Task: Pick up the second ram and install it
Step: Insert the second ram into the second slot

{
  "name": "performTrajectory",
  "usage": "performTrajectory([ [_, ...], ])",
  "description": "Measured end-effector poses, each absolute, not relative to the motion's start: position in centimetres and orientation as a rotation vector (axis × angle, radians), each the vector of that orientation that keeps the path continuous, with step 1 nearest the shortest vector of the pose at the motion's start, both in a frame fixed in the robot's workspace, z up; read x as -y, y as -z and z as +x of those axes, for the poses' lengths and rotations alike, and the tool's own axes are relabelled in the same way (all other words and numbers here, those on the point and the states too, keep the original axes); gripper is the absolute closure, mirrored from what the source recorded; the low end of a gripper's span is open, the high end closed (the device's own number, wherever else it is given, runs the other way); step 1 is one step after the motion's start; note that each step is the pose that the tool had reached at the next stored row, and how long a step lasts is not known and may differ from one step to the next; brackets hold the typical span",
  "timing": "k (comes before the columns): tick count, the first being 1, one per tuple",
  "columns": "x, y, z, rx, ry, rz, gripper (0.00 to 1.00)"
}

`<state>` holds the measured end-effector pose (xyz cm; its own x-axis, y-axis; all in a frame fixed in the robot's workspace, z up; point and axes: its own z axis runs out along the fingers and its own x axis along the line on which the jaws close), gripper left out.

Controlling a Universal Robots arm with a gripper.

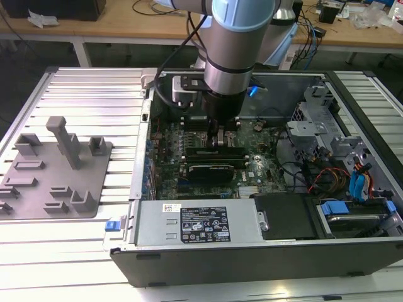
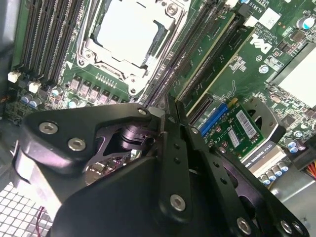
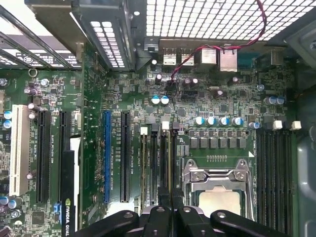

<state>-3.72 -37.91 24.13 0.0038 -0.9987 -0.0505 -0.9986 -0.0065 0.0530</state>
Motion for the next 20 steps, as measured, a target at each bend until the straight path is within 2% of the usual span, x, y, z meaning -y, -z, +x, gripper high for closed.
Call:
performTrajectory([
  [20, 38.25, -23.63, -3.53, 2.212, 0.115, 2.224, 0.91],
])
